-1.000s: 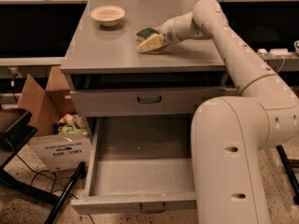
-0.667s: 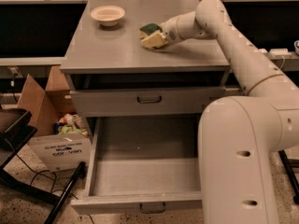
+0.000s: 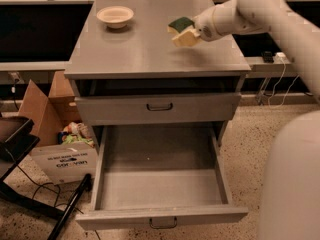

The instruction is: Place sponge into middle drawer

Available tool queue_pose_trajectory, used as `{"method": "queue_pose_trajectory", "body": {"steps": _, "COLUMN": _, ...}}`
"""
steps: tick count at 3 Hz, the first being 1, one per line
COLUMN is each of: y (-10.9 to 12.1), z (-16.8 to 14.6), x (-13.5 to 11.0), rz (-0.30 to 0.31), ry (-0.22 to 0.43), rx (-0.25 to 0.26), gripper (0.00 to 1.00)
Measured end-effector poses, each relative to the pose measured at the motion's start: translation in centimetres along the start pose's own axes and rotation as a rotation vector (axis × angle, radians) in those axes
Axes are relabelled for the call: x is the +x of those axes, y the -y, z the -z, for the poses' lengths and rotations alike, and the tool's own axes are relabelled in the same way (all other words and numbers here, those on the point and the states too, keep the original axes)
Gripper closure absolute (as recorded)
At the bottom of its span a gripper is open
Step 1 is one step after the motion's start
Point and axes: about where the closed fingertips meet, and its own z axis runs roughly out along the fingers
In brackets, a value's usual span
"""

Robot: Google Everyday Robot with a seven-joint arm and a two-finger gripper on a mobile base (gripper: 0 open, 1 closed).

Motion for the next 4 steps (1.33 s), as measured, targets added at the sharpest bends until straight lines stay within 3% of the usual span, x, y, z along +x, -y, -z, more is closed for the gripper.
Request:
{"method": "queue_pose_trajectory", "body": {"steps": 1, "y": -2.3, "z": 7.0, "x": 0.8, "rz": 0.063, "ry": -0.139, "rx": -0.014, "gripper": 1.0}}
{"method": "queue_pose_trajectory", "body": {"steps": 2, "y": -4.5, "z": 9.9, "x": 4.9, "rz": 0.052, "ry": -0.278, "rx": -0.115, "gripper": 1.0}}
{"method": "queue_pose_trajectory", "body": {"steps": 3, "y": -7.9, "z": 12.6, "x": 10.9, "rz": -0.007, "ry": -0.344, "rx": -0.23, "gripper": 1.0}}
{"method": "queue_pose_trajectory", "body": {"steps": 4, "y": -12.3, "z": 14.8, "x": 19.6, "rz": -0.133, "ry": -0.318, "rx": -0.278, "gripper": 1.0}}
